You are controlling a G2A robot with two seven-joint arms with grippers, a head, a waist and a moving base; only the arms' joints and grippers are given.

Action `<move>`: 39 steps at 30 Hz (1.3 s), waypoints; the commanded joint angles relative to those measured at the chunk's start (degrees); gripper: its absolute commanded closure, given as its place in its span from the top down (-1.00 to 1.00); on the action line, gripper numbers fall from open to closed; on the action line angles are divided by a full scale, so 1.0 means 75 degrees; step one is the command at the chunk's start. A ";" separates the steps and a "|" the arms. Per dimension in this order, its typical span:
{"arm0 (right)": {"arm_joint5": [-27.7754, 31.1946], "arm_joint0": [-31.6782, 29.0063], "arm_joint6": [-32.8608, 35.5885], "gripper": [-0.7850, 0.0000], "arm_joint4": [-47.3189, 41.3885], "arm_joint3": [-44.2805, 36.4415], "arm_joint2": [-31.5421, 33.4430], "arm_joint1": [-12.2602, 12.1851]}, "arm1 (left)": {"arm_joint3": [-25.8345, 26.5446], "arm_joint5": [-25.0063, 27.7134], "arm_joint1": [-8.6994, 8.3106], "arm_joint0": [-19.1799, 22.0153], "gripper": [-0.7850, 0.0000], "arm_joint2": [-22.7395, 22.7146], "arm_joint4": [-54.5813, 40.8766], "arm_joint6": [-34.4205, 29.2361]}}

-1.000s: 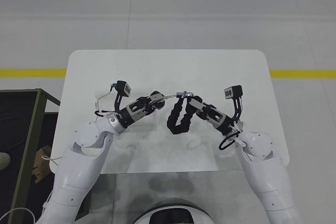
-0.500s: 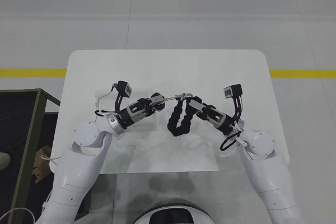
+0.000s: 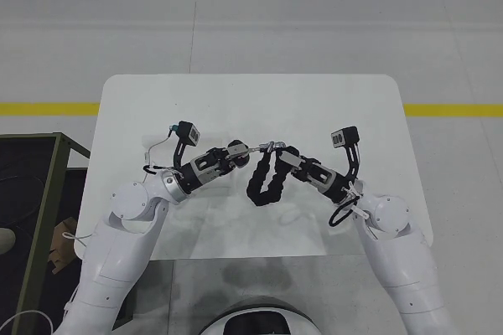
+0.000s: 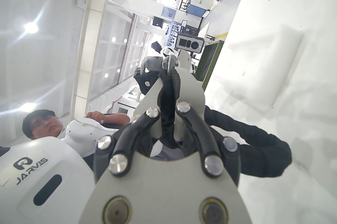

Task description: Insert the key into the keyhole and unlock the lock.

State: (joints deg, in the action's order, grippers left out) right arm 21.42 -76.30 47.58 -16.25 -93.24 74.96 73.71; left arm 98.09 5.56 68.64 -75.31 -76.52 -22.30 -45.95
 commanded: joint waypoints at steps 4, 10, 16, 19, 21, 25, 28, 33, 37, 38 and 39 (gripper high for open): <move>-0.0026 0.0045 0.0065 -1.00 -0.0196 0.0078 -0.0066 -0.0007 | -0.0004 0.0005 0.0009 0.0013 -1.00 0.0023 0.0012 -0.0046; -0.0015 0.0044 0.0069 -1.00 -0.0203 0.0103 -0.0115 -0.0023 | 0.0000 -0.0001 0.0018 0.0020 -1.00 0.0033 0.0010 -0.0092; -0.0027 0.0033 0.0053 -1.00 -0.0331 0.0149 -0.0104 -0.0041 | 0.0040 0.0327 0.0025 -0.0033 1.00 -0.0020 -0.0096 -0.0189; -0.0046 0.0025 0.0059 -1.00 -0.0539 0.0179 -0.0053 -0.0051 | 0.0004 0.0407 0.0027 -0.0074 1.00 -0.0108 -0.0245 -0.0142; -0.0049 0.0039 0.0090 -1.00 -0.0626 0.0211 0.0000 -0.0064 | -0.0018 0.0469 0.0027 -0.0104 1.00 -0.0192 -0.0361 -0.0120; -0.0145 0.0033 0.0178 -1.00 -0.1026 0.0236 0.0064 -0.0077 | -0.0119 0.0564 0.0000 -0.0156 1.00 -0.0336 -0.0370 -0.0367; -0.0209 0.0034 0.0272 -1.00 -0.1079 0.0244 0.0093 -0.0095 | -0.0198 0.0702 -0.0025 -0.0147 0.48 -0.0397 -0.0212 -0.0613; -0.0301 0.0029 0.0351 -1.00 -0.0977 0.0261 0.0056 -0.0118 | -0.0244 0.0976 -0.0038 -0.0126 -1.00 -0.0429 -0.0045 -0.0732; -0.0346 0.0032 0.0341 -1.00 -0.0790 0.0233 -0.0012 -0.0131 | -0.0249 0.1032 -0.0041 -0.0114 -1.00 -0.0413 0.0013 -0.0768; -0.0357 0.0033 0.0343 -1.00 -0.0778 0.0227 -0.0026 -0.0134 | -0.0245 0.1044 -0.0044 -0.0100 -1.00 -0.0408 0.0073 -0.0796; -0.0362 0.0034 0.0333 -1.00 -0.0765 0.0222 -0.0032 -0.0136 | -0.0250 0.1051 -0.0048 -0.0092 -1.00 -0.0400 0.0145 -0.0810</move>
State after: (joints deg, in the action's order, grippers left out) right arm 18.75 -76.05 50.13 -22.05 -91.54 74.77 72.71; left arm 96.23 13.39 68.31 -76.08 -79.59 -21.84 -51.87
